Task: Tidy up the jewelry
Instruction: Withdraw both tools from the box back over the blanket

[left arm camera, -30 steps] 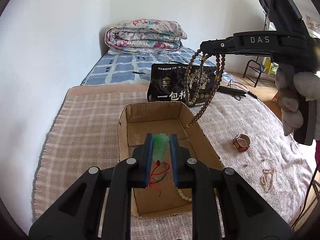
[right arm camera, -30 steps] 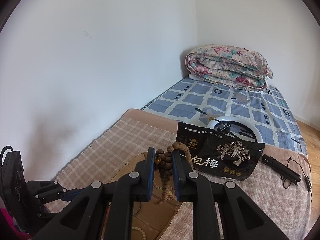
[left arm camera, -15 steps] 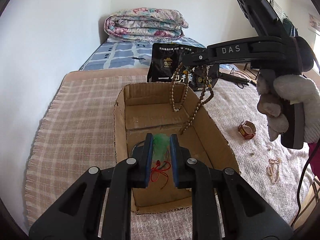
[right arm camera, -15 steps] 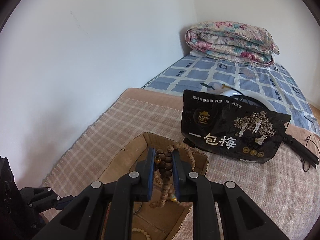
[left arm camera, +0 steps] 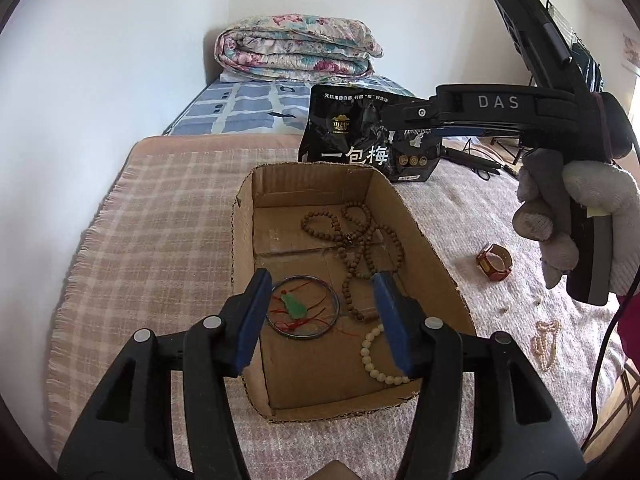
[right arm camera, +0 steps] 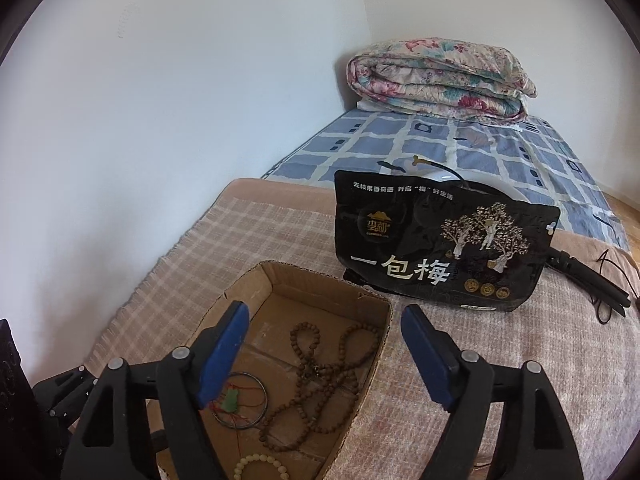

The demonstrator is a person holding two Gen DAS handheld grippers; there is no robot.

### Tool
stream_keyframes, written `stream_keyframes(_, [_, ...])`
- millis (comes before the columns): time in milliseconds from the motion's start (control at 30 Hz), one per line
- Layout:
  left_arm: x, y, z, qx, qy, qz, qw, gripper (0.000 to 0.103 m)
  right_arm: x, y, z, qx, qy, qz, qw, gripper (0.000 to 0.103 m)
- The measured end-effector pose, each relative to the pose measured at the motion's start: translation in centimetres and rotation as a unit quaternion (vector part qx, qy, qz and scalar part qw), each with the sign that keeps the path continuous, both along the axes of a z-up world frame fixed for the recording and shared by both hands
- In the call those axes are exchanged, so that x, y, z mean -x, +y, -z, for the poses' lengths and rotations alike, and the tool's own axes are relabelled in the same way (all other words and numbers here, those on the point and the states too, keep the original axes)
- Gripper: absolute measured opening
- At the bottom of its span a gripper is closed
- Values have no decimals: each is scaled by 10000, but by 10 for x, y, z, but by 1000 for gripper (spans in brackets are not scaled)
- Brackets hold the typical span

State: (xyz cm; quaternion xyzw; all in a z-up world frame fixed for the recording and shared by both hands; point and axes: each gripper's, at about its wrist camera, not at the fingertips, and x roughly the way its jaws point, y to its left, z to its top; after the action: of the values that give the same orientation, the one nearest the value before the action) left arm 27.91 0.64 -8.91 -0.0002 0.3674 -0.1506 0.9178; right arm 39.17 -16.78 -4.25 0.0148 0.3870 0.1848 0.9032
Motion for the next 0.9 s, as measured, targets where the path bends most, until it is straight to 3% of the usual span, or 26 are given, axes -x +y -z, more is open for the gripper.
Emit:
stream_keyframes(267, [15,-9,-11,-76,-62,7,10000,55,17,-21,-14,41,-91,210,9997,92])
stream_keyframes(400, [26,-13,-20,-77,-121,-6,9999,55,30,-33,-23,127,-195,341,9991,102])
stream_keyframes(900, [74,-65,-41,-168,-371,444,9982,55,100,-119,-41,122,-381,858,9955,103])
